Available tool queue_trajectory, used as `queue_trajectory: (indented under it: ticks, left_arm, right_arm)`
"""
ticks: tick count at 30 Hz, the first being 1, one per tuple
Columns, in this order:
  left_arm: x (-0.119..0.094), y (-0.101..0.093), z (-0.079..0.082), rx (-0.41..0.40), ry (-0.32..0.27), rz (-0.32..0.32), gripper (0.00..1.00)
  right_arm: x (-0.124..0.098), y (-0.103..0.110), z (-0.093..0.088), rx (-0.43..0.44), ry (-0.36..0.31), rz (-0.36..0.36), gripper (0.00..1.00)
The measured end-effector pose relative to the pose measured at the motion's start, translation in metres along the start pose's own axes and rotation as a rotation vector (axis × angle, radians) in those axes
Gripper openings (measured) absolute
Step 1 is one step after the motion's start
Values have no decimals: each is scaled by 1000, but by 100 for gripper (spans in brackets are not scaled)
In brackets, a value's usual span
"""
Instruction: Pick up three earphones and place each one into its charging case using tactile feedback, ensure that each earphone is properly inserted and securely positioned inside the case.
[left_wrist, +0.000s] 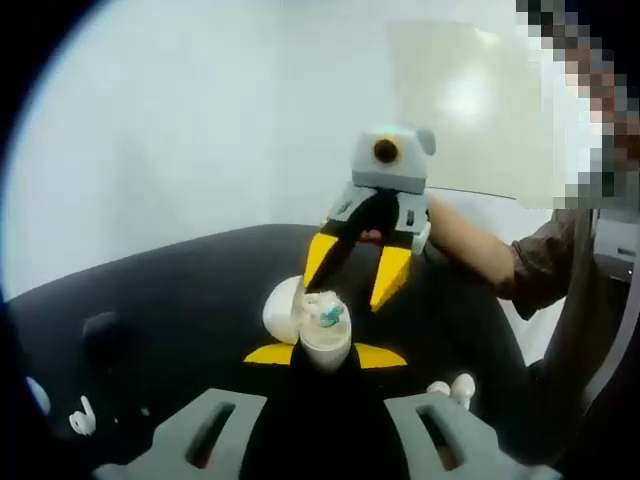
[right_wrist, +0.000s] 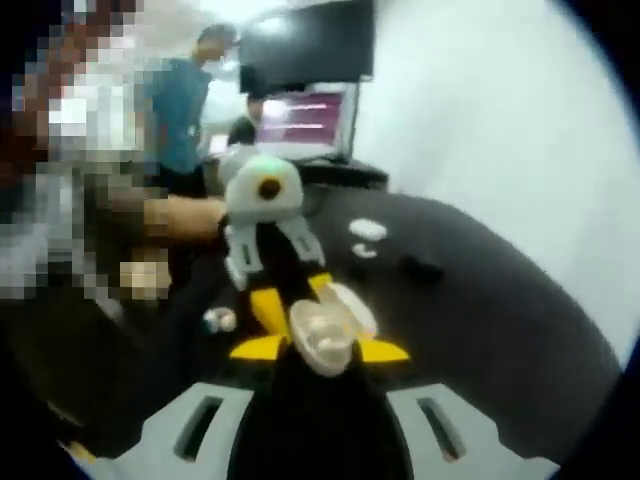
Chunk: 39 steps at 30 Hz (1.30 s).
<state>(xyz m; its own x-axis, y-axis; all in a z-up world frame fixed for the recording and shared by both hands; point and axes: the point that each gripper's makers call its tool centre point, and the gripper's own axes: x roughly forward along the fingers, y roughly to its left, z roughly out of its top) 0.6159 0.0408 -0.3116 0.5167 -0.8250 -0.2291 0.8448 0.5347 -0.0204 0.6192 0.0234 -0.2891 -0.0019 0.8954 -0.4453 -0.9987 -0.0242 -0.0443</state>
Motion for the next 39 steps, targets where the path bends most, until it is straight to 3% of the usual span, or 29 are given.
queue_trajectory:
  ticks: [6, 8, 12, 14, 18, 21, 24, 29, 34, 39]
  left_arm:
    - [0, -1, -1, -1, 1, 0, 17]
    - [0, 0, -1, -3, 2, 0, 17]
    - [0, 0, -1, -2, 2, 2, 17]
    - [1, 0, -1, -2, 2, 2, 17]
    - [1, 0, -2, 2, 3, 1, 17]
    - [1, -1, -2, 4, 4, 0, 17]
    - [1, -1, -2, 5, 4, 1, 17]
    - [1, 0, -2, 6, 4, 5, 17]
    - [1, 0, -2, 16, 7, 10, 17]
    - [1, 0, -1, 16, 7, 11, 17]
  right_arm:
    - [4, 5, 5, 69, -62, 60, 28]
    - [3, 4, 6, 142, -92, 86, 27]
    - [0, -1, 10, 371, -154, 151, 24]
    - [0, -2, 10, 426, -161, 159, 22]
    - [2, 0, 6, 342, -137, 136, 18]
    - [5, 2, 6, 326, -129, 123, 13]
    - [10, -1, 4, 384, -112, 108, 10]
    - [13, 0, 6, 400, -109, 78, 10]
    - [18, 2, 8, 369, -84, 26, 11]
    - [14, -4, 4, 366, -72, 20, 6]
